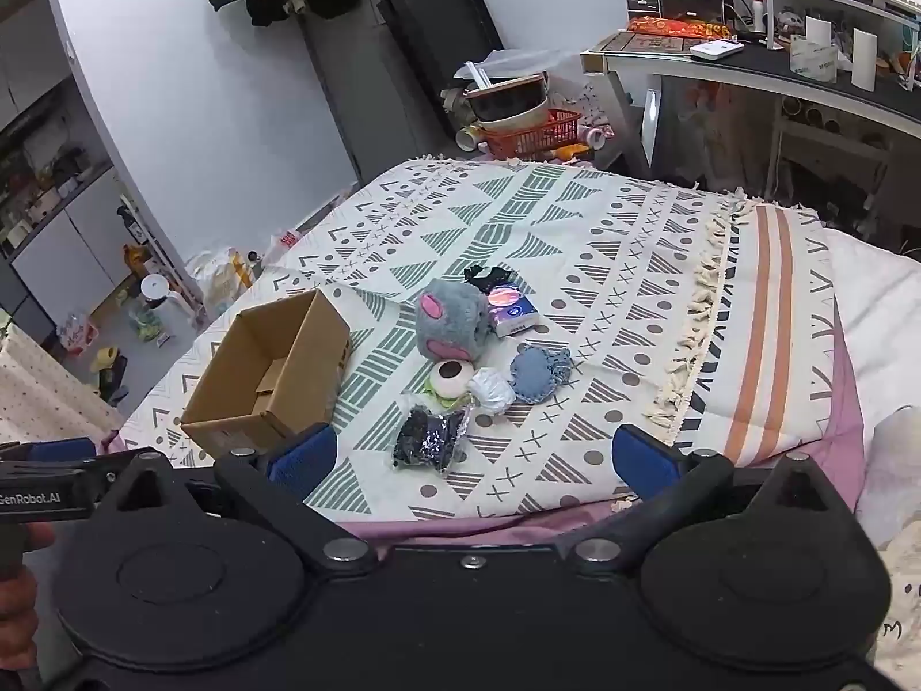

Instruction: Organize soft objects

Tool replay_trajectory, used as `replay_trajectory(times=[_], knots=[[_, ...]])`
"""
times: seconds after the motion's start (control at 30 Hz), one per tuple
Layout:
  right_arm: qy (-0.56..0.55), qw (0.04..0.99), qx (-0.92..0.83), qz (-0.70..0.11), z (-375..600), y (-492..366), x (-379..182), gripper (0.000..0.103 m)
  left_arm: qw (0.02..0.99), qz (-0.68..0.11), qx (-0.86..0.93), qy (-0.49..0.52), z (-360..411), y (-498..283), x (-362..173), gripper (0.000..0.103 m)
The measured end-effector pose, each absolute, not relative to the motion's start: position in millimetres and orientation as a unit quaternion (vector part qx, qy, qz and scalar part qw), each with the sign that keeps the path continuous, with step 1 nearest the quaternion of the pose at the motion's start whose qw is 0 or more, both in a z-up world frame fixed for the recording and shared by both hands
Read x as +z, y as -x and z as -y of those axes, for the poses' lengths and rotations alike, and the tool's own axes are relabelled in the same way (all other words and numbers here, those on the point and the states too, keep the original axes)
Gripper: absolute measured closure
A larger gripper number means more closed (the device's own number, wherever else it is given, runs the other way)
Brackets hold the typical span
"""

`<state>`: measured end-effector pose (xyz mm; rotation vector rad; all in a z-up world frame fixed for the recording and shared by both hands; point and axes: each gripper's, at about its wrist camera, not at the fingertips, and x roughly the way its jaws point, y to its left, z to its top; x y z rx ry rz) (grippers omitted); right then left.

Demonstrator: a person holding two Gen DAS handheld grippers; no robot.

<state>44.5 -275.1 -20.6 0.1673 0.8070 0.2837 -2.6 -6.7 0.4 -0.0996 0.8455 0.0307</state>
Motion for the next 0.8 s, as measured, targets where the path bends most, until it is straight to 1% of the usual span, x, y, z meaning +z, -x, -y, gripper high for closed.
replay_trajectory(times=[0.8], knots=[[-0.065, 0.911, 0.132, -0.386, 272.7, -36.7, -12.8, 0.0, 0.916, -0.396, 0.02, 0.061, 0.5, 6.5, 8.7, 0.001]])
